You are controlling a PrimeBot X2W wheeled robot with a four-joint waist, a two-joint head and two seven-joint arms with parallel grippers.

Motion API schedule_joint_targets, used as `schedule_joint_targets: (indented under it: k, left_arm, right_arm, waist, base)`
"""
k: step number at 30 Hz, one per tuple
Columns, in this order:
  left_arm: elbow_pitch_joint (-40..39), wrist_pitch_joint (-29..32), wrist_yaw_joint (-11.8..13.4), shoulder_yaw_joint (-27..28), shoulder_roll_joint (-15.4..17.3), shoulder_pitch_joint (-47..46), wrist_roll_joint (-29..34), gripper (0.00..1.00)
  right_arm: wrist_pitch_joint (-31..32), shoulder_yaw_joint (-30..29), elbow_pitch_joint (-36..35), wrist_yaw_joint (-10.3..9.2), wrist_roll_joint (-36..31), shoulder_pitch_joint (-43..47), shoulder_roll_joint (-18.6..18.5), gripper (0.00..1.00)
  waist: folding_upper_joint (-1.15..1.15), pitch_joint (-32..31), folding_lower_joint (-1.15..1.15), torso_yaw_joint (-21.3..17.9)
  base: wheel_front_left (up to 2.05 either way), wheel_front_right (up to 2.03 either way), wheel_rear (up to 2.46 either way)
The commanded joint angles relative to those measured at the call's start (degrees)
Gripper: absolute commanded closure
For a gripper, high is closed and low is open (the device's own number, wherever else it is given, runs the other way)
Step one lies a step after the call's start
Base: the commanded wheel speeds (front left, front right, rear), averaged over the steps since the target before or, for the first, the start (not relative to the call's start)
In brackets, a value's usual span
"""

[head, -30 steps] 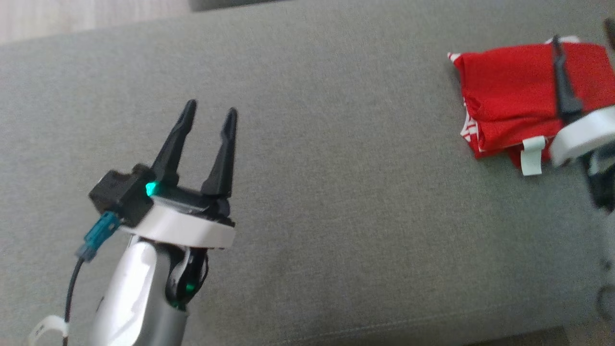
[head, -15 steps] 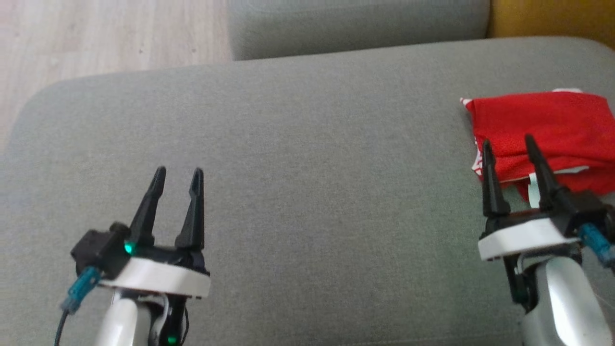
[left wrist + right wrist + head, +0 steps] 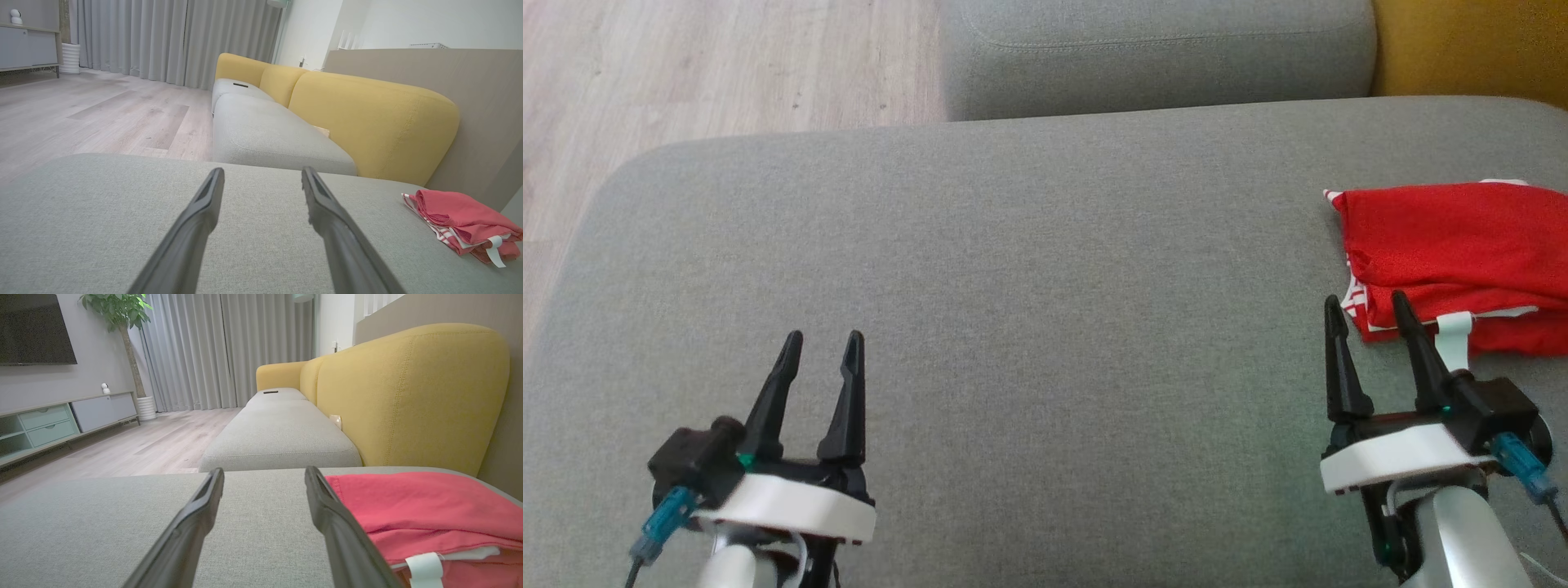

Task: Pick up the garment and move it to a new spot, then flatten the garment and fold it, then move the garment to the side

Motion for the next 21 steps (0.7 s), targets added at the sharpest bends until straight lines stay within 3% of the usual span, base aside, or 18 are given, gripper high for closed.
schedule_joint_targets:
  k: [1, 21]
  left_arm:
    - [-1.6, -0.3, -0.3, 2.2, 0.0, -2.1, -0.3, 0.0]
    - [1.3, -0.3, 1.4, 3.4, 0.0, -2.6, -0.2, 0.0]
  right_arm:
    - [-0.7, 1.6, -1.9, -0.05, 0.5, -1.5, -0.1, 0.0]
    - [-0.8, 3.0, -2.1, -0.05, 1.7, -2.0, -0.1, 0.0]
  waist:
    - [0.0, 0.0, 0.0, 0.0]
    - [0.0, 0.2, 0.0, -0.5]
  base:
    - [0.0, 0.0, 0.0]
    - [0.0, 0.0, 0.0]
